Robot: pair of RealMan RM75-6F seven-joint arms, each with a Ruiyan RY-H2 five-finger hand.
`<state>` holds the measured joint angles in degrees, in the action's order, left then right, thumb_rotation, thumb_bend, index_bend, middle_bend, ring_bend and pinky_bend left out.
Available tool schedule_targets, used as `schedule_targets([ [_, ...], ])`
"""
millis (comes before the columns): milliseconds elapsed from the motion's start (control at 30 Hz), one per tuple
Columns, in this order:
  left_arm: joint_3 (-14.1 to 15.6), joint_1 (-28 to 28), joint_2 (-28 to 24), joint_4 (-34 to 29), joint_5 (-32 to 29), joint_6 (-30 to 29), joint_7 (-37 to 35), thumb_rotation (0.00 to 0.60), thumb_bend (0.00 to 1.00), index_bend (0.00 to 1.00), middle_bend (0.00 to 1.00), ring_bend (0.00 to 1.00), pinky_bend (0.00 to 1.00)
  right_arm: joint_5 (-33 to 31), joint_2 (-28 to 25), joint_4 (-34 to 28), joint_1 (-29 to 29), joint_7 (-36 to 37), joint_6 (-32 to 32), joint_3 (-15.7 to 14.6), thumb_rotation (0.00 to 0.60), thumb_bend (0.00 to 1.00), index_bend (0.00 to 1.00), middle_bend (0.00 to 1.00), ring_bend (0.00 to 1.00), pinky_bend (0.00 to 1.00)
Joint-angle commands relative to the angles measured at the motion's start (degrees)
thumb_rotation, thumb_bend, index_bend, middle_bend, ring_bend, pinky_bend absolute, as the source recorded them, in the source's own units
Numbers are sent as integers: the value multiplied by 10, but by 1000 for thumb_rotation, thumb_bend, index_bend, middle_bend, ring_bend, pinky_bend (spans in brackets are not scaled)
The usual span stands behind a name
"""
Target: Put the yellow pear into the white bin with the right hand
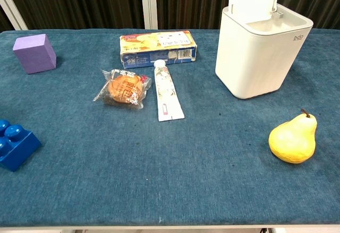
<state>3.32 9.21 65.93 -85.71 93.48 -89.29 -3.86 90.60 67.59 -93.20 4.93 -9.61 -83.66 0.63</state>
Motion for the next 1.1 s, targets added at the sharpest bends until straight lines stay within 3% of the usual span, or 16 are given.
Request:
schedule_targets([
  [33, 0, -3, 0, -1, 1, 1, 2, 600, 109, 0, 0, 0, 1, 1, 0, 0, 1, 1, 1, 0, 600, 279, 0, 0, 0, 129],
  [300, -7, -6, -6, -3, 0, 3, -8, 600, 109, 0, 0, 0, 1, 46, 2, 1, 37, 11, 45, -14, 600, 278, 0, 0, 0, 129],
  [533, -10, -12, -8, 0, 4, -4, -17, 600, 109, 0, 0, 0, 1, 32, 1, -35, 114, -27, 182, -12, 600, 279, 0, 0, 0, 130],
  [667, -8, -15, -9, 2, 11, -7, -21, 600, 109, 0, 0, 0, 1, 5, 31, -23, 155, -26, 251, -4, 600, 278, 0, 2, 2, 162],
  [800, -7, -16, -10, 4, 17, -7, -27, 600, 107, 0, 0, 0, 1, 10, 59, 2, 178, 0, 277, -6, 600, 279, 11, 54, 61, 236],
  [867, -6, -16, -11, 5, 20, -6, -30, 600, 103, 0, 0, 0, 1, 16, 74, 17, 182, 11, 272, -7, 600, 279, 114, 146, 148, 308],
  [1000, -6, -16, -11, 6, 22, -4, -29, 600, 103, 0, 0, 0, 1, 25, 98, 39, 184, 37, 252, -8, 600, 279, 432, 371, 410, 505],
  [1100, -7, -16, -11, 6, 22, -2, -28, 600, 103, 0, 0, 0, 1, 31, 101, 45, 187, 47, 249, -15, 600, 287, 567, 478, 533, 598],
])
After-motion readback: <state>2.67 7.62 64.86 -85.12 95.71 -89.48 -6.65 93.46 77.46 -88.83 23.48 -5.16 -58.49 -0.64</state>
